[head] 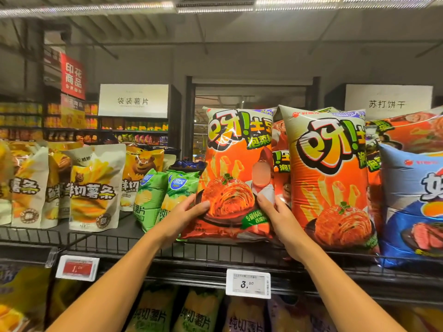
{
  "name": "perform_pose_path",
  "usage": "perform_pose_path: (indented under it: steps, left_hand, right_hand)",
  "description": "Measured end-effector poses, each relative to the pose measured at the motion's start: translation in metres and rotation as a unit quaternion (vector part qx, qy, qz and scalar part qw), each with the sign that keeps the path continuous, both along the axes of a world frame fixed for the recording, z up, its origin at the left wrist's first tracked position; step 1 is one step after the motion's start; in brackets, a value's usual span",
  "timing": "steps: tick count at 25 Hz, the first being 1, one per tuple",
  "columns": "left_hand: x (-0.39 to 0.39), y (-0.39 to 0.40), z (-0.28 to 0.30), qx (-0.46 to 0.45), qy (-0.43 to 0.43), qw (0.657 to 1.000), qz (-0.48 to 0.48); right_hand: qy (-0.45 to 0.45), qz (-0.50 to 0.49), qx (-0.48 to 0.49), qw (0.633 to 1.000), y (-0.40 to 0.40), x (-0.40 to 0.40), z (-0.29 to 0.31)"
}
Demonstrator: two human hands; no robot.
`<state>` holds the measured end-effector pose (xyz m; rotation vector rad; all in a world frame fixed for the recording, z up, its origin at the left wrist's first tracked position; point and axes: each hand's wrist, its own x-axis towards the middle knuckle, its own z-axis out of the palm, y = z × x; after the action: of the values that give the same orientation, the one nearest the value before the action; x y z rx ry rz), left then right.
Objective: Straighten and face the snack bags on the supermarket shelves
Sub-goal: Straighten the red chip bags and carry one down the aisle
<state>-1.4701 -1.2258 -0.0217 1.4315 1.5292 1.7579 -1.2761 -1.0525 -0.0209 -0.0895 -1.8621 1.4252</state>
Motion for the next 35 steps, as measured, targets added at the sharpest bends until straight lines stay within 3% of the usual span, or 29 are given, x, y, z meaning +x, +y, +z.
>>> perform_pose_path:
  steps: [18,23,26,30,32,35]
  left_hand:
    - [-0.005,-0.008,0.002,-0.05,0.022,0.998,-0.035]
    - [0.006,-0.01,0.006,-0.032,0.024,0.999,-0.017]
    - [0.014,-0.013,0.008,0.021,0.071,0.996,0.059]
    - [0.036,-0.025,0.015,0.152,0.135,0.957,0.209]
    - [0.055,-0.031,0.026,0.175,0.134,0.959,0.18]
    - [0.074,-0.031,0.04,0.14,0.071,0.983,0.095]
  right_hand:
    - [-0.016,-0.037,0.031,0.999,-0.011,0.01,-0.002]
    - [0.023,-0.072,0.021,0.997,-0.012,0.009,-0.001]
    - [0.066,-0.12,0.024,0.99,-0.025,0.01,0.006]
    - [0.074,-0.237,0.065,0.967,-0.051,0.009,0.018]
    - [0.077,-0.299,0.095,0.946,-0.068,0.009,0.02]
    - [0.078,-0.329,0.141,0.93,-0.095,0.006,0.019]
